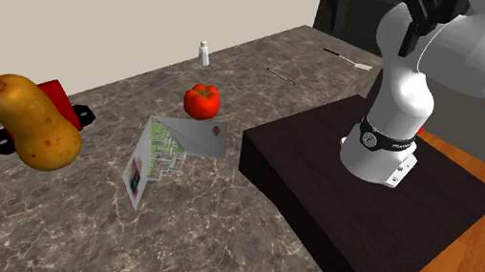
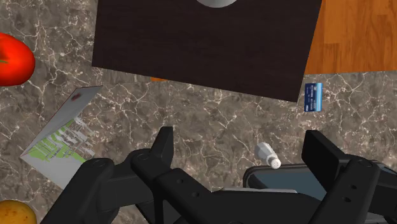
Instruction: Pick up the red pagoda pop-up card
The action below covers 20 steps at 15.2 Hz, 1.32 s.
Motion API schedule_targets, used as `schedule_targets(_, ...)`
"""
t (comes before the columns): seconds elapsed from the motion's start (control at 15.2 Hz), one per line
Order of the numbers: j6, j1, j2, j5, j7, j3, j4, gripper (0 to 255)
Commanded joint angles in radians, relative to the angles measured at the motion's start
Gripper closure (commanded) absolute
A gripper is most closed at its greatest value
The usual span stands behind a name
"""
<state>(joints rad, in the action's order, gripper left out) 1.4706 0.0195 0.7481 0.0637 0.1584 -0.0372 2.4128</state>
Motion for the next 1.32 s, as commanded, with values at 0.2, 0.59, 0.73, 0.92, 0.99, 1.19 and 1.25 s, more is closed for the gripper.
schedule_targets(0.2,0.075,0.023,-0.049,-0.036,0.052,0.046,0.029,0)
schedule_targets(0.59,0.229,0.066,-0.185,-0.096,0.152,0.136,0.053,0)
schedule_targets(0.73,0.280,0.079,-0.240,-0.111,0.185,0.166,0.051,0)
schedule_targets(0.92,0.354,0.096,-0.331,-0.126,0.234,0.209,0.036,0)
schedule_targets(0.99,0.378,0.101,-0.363,-0.129,0.250,0.223,0.029,0)
schedule_targets(1.19,0.447,0.116,-0.464,-0.132,0.301,0.263,-0.001,0)
schedule_targets(1.25,0.468,0.121,-0.499,-0.130,0.319,0.276,-0.014,0)
